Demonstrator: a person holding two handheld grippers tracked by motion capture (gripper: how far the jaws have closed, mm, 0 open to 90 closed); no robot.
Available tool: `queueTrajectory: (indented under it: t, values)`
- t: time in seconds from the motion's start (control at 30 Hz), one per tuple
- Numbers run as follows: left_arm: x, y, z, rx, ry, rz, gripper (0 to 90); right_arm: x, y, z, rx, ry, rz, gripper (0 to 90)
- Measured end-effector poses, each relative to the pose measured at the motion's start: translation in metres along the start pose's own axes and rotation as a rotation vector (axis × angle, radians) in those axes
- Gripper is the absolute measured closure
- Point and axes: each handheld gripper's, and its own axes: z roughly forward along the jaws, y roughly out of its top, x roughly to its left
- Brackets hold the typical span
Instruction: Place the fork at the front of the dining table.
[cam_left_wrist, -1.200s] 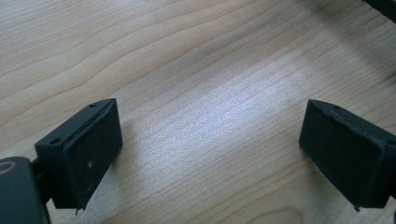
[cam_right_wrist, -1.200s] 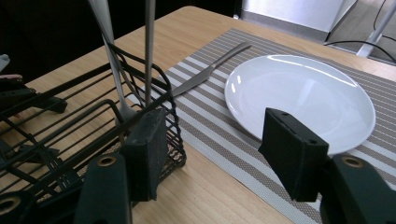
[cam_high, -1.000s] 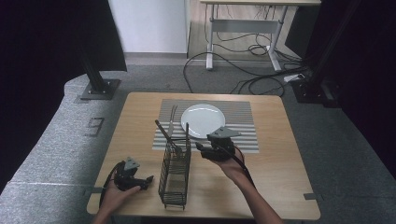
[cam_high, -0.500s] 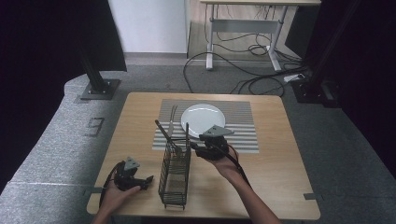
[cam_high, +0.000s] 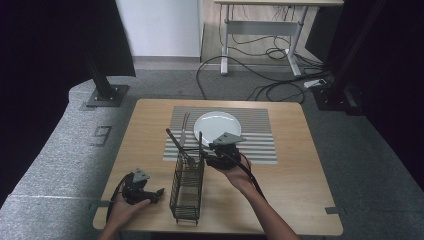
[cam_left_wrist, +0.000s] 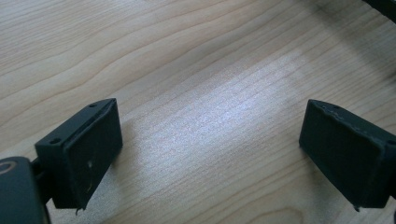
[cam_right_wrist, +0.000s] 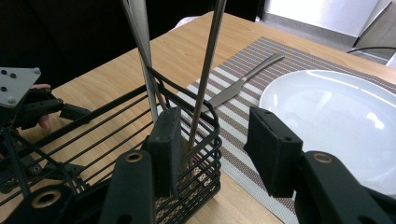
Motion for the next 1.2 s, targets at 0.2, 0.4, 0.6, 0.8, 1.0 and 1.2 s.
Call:
queueTrajectory:
  t: [0.2,0.4,0.6,0.8,1.0,1.2]
  values:
    - [0.0,0.0,0.0,0.0,-0.001,0.003,5.7,-0.001,0.004,0.006,0.008,0.01,0.002,56.5]
    - [0.0,0.0,0.0,0.001,-0.002,0.002,5.7,0.001,0.003,0.013,0.027,0.022,0.002,62.1]
    - [0.0,0.0,0.0,0.001,-0.002,0.002,5.7,0.002,0.003,0.018,0.044,0.035,-0.003,68.9]
    - [0.0,0.0,0.0,0.001,-0.002,0.003,5.6,0.001,0.003,0.019,0.047,0.027,-0.003,72.0]
    - [0.0,0.0,0.0,0.0,-0.003,0.003,5.6,0.006,0.005,0.016,0.009,0.006,-0.015,77.3]
    - [0.0,0.0,0.0,0.001,-0.004,0.003,5.6,0.006,0.008,0.016,0.022,0.003,-0.02,77.0]
